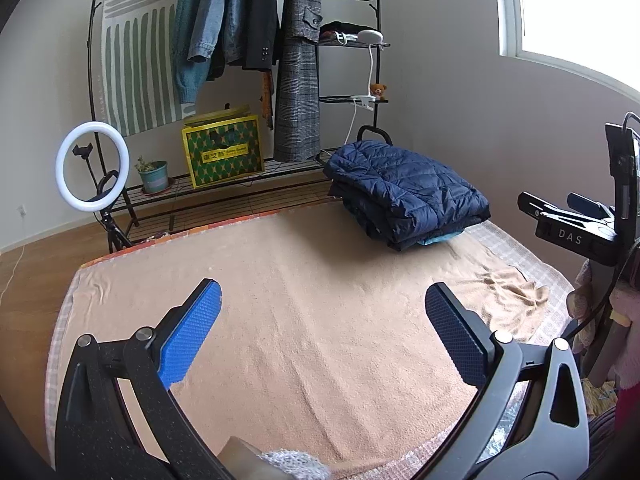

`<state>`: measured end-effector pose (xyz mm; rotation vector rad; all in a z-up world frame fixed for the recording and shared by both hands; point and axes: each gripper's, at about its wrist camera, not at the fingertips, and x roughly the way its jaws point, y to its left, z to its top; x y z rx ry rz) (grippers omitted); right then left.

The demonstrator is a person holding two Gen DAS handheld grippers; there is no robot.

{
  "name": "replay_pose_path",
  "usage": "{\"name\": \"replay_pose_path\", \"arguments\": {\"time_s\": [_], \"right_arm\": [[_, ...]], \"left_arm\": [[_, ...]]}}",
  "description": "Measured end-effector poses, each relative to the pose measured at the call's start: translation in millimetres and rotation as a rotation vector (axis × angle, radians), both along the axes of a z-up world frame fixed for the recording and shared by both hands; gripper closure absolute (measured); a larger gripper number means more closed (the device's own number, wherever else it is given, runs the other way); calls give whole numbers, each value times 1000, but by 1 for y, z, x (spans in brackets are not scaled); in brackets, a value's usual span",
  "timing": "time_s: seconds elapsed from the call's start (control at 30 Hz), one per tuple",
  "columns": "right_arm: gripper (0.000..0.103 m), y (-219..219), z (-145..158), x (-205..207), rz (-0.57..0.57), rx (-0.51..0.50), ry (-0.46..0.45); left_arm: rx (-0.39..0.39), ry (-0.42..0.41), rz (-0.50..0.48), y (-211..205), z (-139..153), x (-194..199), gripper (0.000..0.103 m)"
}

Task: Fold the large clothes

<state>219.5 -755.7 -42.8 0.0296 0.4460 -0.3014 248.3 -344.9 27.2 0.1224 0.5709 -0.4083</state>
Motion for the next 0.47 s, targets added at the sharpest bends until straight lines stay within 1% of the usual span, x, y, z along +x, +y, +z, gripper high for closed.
{"name": "replay_pose_path", "arguments": {"time_s": [0.27, 0.47], "right_arm": [[0, -3, 0, 1, -1, 3, 7], [0, -5, -1, 2, 0, 4, 10]], "left_arm": [[22, 3, 23, -1, -8, -1, 0], [34, -32, 59, 1, -11, -5, 0]]}}
